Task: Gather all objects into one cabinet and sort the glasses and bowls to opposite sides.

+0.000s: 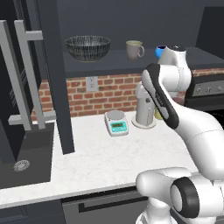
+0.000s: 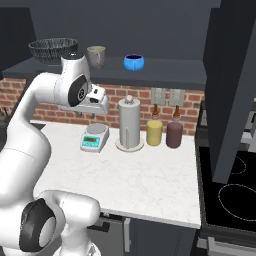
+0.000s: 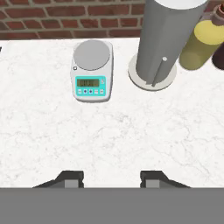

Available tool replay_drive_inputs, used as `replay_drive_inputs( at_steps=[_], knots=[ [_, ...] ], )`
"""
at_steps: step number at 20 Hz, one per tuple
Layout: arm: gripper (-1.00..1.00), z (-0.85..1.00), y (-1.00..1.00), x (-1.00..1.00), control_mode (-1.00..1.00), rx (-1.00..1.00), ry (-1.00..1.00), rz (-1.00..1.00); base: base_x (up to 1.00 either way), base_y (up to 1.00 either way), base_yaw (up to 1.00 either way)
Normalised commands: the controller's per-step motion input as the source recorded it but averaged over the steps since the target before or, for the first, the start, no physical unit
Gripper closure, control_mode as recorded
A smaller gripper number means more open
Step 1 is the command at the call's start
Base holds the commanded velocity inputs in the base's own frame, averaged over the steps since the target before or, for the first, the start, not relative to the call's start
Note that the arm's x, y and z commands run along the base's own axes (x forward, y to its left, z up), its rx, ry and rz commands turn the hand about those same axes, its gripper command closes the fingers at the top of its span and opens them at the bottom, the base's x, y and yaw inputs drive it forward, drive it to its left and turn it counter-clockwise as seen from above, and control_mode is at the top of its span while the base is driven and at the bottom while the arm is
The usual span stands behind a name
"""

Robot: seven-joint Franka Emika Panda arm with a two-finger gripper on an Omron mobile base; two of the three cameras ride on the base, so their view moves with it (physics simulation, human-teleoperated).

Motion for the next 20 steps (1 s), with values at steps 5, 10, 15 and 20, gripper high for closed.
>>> replay_drive_inputs(
  at_steps=[5,10,15,20],
  knots=[
    [-1.00,-0.05,0.11,-0.04,-1.00,-0.04,0.00,0.00,0.00,0.00,0.00],
    [-1.00,-0.02,0.00,-0.54,-1.00,-0.01,-0.14,0.00,0.00,0.00,0.00],
    [-1.00,0.38,0.00,-0.63,-1.00,-0.03,-0.37,0.00,0.00,0.00,0.00],
    [-1.00,0.56,0.00,-0.50,-1.00,-0.07,-0.42,-0.01,0.00,0.00,0.00]
  ],
)
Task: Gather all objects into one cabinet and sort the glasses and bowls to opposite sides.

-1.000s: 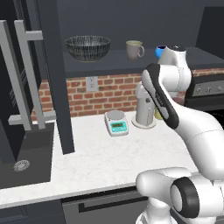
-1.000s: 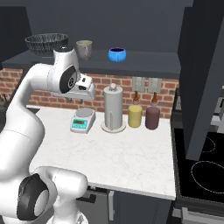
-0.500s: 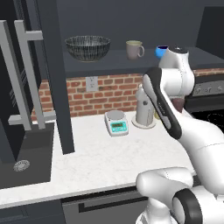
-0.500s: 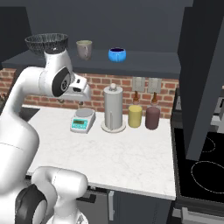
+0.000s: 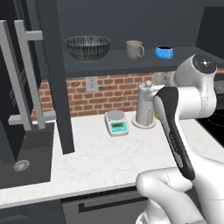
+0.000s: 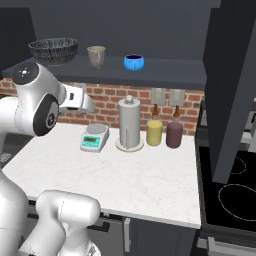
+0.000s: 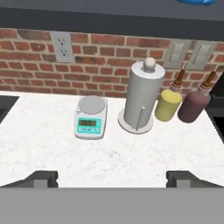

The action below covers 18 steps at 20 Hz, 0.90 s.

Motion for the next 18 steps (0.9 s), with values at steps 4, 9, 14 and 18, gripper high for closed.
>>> replay_drive_inputs(
  at_steps=[4,9,14,18],
  knots=[
    [-1.00,0.01,0.06,-0.11,-1.00,-0.06,-0.05,0.00,0.00,0.00,0.00],
    [-1.00,0.16,0.04,-0.05,-1.00,-0.03,-0.01,0.00,0.00,0.00,0.00],
    [-1.00,0.64,0.05,-0.52,-1.00,0.00,-0.13,0.00,0.00,0.00,0.00],
    [-1.00,0.88,0.00,-0.53,-1.00,0.03,-0.16,0.00,0.00,0.00,0.00]
  ],
)
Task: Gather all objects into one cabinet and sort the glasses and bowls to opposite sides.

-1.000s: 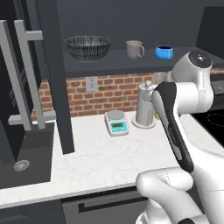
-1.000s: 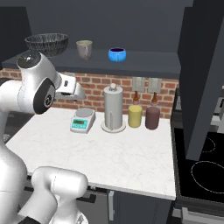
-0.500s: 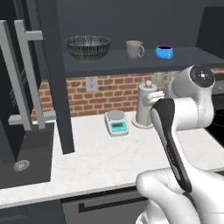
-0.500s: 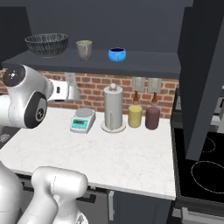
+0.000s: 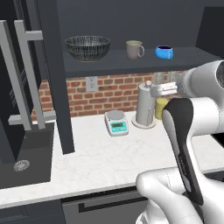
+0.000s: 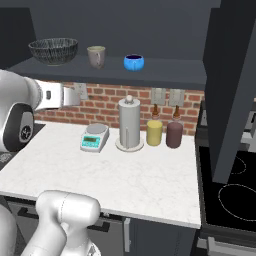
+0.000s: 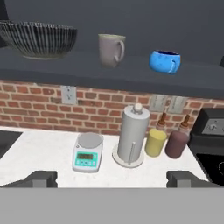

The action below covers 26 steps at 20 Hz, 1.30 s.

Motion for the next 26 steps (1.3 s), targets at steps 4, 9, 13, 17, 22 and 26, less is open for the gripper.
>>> replay_drive_inputs(
  at_steps=[4,9,13,17,22,26],
  knots=[
    [-1.00,0.82,0.00,-0.47,-1.00,0.10,-0.13,0.00,0.00,0.00,0.00],
    [-1.00,0.07,0.00,-0.10,-1.00,0.01,-0.02,0.00,0.00,0.00,0.00],
    [-1.00,0.12,0.08,-0.55,-1.00,-0.14,-0.06,0.11,0.00,0.00,0.00],
    [-1.00,0.15,0.01,-0.97,-1.00,-0.07,-0.17,0.11,0.00,0.00,0.00],
    [-1.00,0.00,0.00,-0.18,1.00,0.00,-0.02,0.00,0.00,0.00,0.00],
    [-1.00,0.00,0.00,0.00,1.00,0.00,0.00,0.00,-0.02,0.00,-0.03]
  ],
)
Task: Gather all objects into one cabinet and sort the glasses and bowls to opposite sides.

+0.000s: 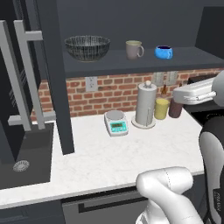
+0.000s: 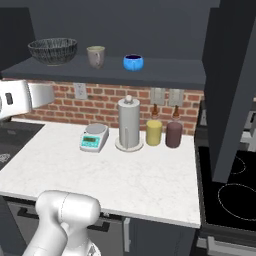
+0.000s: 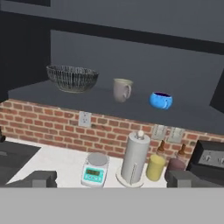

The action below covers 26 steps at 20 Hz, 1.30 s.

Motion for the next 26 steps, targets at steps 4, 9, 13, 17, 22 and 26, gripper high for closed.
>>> replay_drive_inputs(
  at_steps=[4,9,13,17,22,26],
  knots=[
    [-1.00,0.00,0.00,0.00,1.00,0.00,0.00,0.00,0.00,0.00,-0.36],
    [-1.00,0.00,0.00,0.00,1.00,0.00,0.00,0.00,0.00,0.00,-0.52],
    [-1.00,0.00,0.00,0.00,1.00,0.00,0.00,0.00,-0.03,0.00,-0.57],
    [-1.00,0.00,0.00,0.00,1.00,0.00,0.00,0.00,-0.19,0.00,-0.65],
    [-1.00,0.00,0.00,0.00,1.00,0.00,0.00,0.00,-0.31,0.00,-0.70],
    [-1.00,0.00,0.00,0.00,1.00,0.00,0.00,0.00,-0.26,0.00,-0.71]
  ],
)
